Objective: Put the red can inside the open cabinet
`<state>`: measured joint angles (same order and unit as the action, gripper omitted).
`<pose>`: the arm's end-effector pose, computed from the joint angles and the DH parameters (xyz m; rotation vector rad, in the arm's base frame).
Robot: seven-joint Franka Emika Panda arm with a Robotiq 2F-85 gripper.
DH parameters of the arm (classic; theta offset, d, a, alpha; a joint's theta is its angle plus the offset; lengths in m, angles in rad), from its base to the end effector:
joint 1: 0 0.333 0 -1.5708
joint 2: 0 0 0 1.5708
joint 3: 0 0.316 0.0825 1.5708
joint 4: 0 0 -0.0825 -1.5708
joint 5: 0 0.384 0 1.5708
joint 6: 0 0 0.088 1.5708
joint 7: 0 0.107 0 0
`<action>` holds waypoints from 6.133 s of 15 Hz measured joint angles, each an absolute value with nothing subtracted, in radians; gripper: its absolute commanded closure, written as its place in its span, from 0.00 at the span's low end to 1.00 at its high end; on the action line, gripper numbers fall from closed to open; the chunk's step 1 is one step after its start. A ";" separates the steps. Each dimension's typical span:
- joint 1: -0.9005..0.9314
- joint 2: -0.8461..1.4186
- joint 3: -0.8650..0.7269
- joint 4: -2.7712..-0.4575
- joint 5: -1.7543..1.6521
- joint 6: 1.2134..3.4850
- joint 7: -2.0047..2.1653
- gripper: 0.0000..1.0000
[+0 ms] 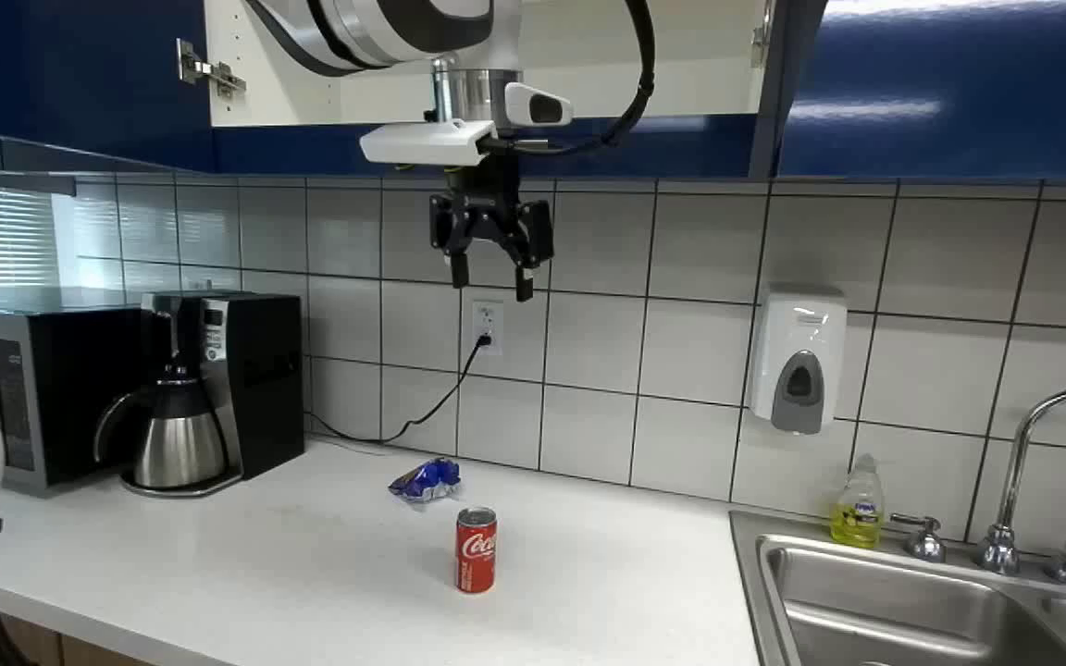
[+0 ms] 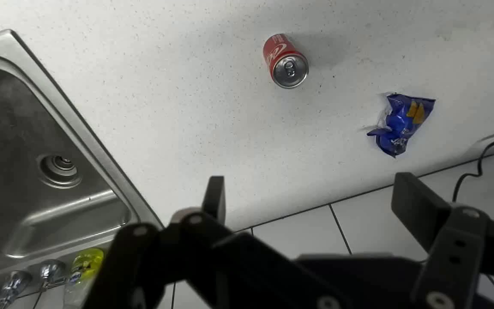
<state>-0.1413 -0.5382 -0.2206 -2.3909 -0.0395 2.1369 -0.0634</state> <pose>0.3866 -0.1590 0.5351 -3.0624 0.4113 -0.4410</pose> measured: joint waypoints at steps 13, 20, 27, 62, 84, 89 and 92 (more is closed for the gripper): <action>-0.141 -0.538 -0.221 -2.391 -0.040 2.137 -0.063 0.00; -0.141 -0.530 -0.221 -2.395 -0.036 2.137 -0.063 0.00; -0.141 -0.479 -0.218 -2.403 -0.038 2.137 -0.063 0.00; -0.133 -0.012 -0.135 -2.664 -0.133 2.879 -0.028 0.00; -0.051 0.236 -0.194 -2.661 -0.178 3.211 0.039 0.00; -0.041 0.258 -0.194 -2.652 -0.137 3.244 0.030 0.00; -0.040 0.274 -0.194 -2.641 -0.125 3.260 0.020 0.00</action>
<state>-0.0400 0.2737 -0.1938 -2.6412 -0.1247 3.2603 0.0204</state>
